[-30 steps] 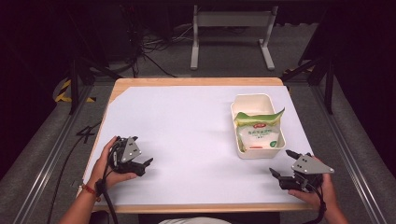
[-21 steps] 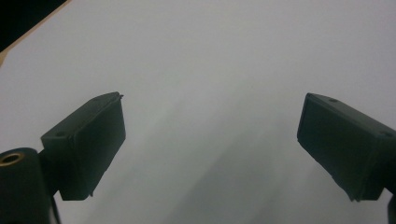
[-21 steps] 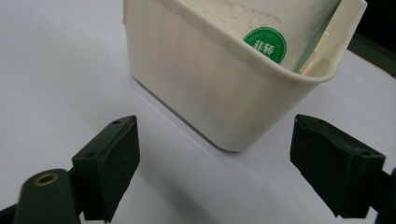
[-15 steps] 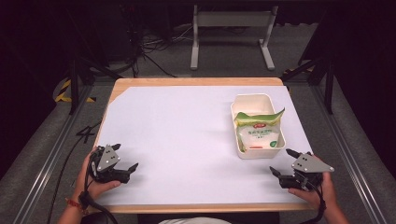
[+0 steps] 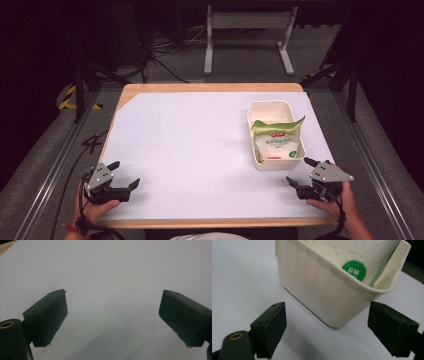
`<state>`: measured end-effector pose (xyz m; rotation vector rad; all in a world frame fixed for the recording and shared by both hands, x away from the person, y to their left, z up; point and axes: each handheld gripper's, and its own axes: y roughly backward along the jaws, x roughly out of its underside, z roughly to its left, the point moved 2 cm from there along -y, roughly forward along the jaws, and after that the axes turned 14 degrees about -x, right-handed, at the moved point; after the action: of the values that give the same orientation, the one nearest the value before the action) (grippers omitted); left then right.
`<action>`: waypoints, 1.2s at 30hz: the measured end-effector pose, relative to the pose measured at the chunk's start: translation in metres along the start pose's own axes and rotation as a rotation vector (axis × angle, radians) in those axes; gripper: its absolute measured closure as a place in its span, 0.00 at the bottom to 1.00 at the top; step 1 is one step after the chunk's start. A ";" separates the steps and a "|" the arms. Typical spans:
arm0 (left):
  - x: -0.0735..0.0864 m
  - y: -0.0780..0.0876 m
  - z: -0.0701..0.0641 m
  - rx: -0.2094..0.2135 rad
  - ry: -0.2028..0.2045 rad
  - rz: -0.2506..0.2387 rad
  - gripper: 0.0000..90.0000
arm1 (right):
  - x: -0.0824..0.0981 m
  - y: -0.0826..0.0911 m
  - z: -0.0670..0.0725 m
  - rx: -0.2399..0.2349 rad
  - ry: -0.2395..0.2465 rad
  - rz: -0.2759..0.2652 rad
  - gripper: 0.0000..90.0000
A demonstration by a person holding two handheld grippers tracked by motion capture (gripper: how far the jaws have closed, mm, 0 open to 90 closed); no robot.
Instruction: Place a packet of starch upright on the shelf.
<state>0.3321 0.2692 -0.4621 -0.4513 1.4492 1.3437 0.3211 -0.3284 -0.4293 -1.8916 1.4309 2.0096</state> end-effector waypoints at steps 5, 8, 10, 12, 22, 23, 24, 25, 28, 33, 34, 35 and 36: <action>0.000 0.001 -0.001 -0.004 -0.010 -0.004 0.10 | 0.000 0.000 -0.001 0.002 -0.001 0.000 0.17; 0.000 0.000 -0.001 -0.002 -0.016 -0.007 0.10 | 0.000 0.000 -0.001 0.002 -0.002 -0.003 0.17; 0.000 0.001 -0.002 -0.002 -0.019 -0.003 0.10 | 0.000 0.001 -0.002 0.004 -0.003 -0.003 0.17; 0.000 0.001 -0.001 -0.004 -0.021 -0.006 0.10 | 0.000 0.000 -0.001 0.003 -0.004 -0.004 0.17; 0.000 0.001 -0.002 -0.006 -0.031 -0.006 0.11 | 0.000 0.001 -0.001 0.004 -0.001 -0.004 0.17; 0.000 0.001 -0.002 -0.006 -0.029 -0.009 0.11 | 0.000 0.001 -0.001 0.004 -0.001 -0.004 0.17; 0.000 0.001 -0.002 -0.006 -0.028 -0.010 0.11 | 0.000 0.001 -0.001 0.004 -0.001 -0.004 0.17; 0.000 0.001 -0.002 -0.007 -0.028 -0.009 0.11 | 0.000 0.001 -0.001 0.003 0.000 -0.003 0.17; 0.000 0.001 -0.002 -0.009 -0.028 -0.009 0.11 | 0.000 0.001 -0.001 0.002 0.001 -0.004 0.17; -0.001 -0.001 -0.002 -0.013 -0.044 -0.002 0.11 | 0.000 0.001 -0.001 0.000 0.001 -0.004 0.17; -0.001 -0.001 -0.003 -0.012 -0.044 -0.004 0.11 | 0.000 0.001 -0.001 0.000 0.001 -0.004 0.17; -0.002 -0.001 -0.003 -0.009 -0.047 -0.008 0.11 | 0.000 0.001 -0.001 0.000 0.000 -0.005 0.17; -0.002 -0.001 -0.003 -0.008 -0.046 -0.008 0.11 | 0.000 0.001 -0.002 0.001 -0.001 -0.004 0.17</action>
<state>0.3326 0.2656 -0.4618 -0.4281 1.4032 1.3452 0.3217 -0.3302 -0.4287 -1.8920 1.4260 2.0072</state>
